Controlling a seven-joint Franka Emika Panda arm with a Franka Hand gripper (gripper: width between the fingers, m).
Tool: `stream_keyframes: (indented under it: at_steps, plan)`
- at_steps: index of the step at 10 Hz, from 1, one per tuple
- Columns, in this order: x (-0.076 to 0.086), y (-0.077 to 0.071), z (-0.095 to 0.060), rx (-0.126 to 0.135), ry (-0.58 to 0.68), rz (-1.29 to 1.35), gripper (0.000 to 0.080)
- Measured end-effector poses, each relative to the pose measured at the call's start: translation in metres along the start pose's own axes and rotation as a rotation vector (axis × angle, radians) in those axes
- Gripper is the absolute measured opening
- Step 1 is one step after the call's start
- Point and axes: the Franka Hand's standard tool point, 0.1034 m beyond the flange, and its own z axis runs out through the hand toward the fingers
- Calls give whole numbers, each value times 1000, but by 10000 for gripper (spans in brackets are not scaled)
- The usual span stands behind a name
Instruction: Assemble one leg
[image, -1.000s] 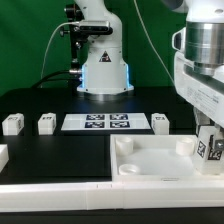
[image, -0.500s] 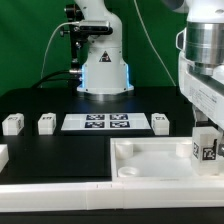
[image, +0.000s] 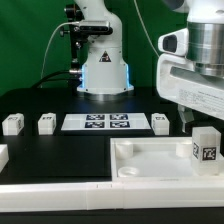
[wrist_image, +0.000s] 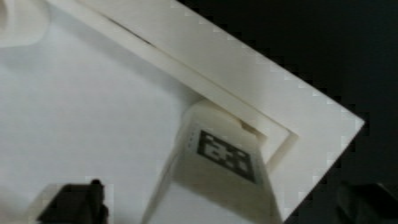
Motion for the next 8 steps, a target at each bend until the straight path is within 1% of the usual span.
stream_keyframes:
  at_steps: [1, 7, 8]
  plan:
    - [0, 0, 0, -4, -2, -80, 649]
    - [4, 3, 1, -8, 1, -824, 649]
    - [6, 4, 1, -15, 4, -963, 649]
